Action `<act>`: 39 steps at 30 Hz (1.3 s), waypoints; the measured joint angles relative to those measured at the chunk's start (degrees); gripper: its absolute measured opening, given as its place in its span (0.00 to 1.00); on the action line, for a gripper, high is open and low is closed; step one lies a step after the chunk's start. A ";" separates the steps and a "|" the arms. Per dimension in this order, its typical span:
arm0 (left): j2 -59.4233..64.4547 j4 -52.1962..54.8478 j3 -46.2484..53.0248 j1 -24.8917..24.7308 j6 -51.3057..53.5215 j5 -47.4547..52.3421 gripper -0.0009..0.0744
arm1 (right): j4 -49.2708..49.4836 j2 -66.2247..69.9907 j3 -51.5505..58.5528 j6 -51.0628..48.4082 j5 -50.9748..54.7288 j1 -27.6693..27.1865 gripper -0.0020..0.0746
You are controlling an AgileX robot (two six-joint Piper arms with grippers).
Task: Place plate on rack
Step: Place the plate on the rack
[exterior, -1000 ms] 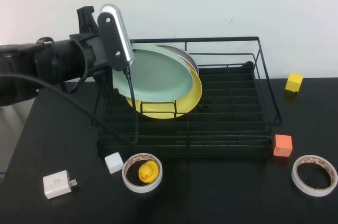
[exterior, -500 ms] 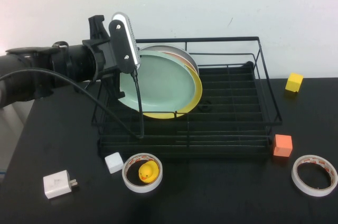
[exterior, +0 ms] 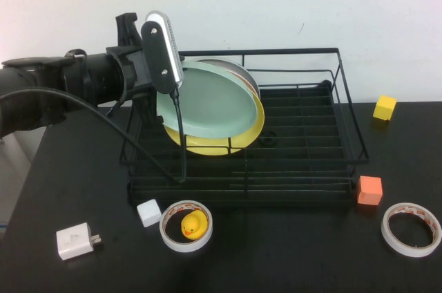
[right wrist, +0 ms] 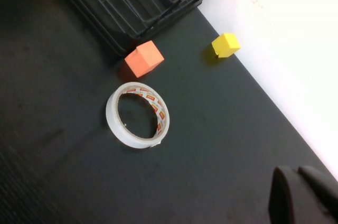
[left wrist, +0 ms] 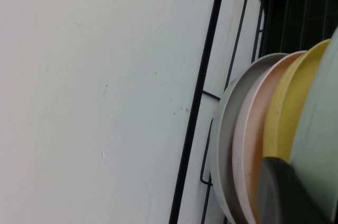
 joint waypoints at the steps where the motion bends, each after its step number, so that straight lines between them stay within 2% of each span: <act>1: 0.00 0.00 0.00 0.00 0.50 -0.02 0.06 | 0.00 0.00 0.00 0.10 0.00 0.00 0.02; 18: 0.88 0.13 -3.49 -0.06 -1.83 -0.74 0.06 | -0.03 0.00 0.00 0.33 0.00 0.00 0.02; 36: 6.19 -0.44 -3.49 -3.47 -2.52 -6.40 0.06 | 1.76 0.00 0.00 0.55 1.02 0.00 0.02; 39: 7.17 -0.44 -3.49 -3.47 -3.60 -6.74 0.09 | 1.76 0.00 0.00 0.55 1.12 0.00 0.02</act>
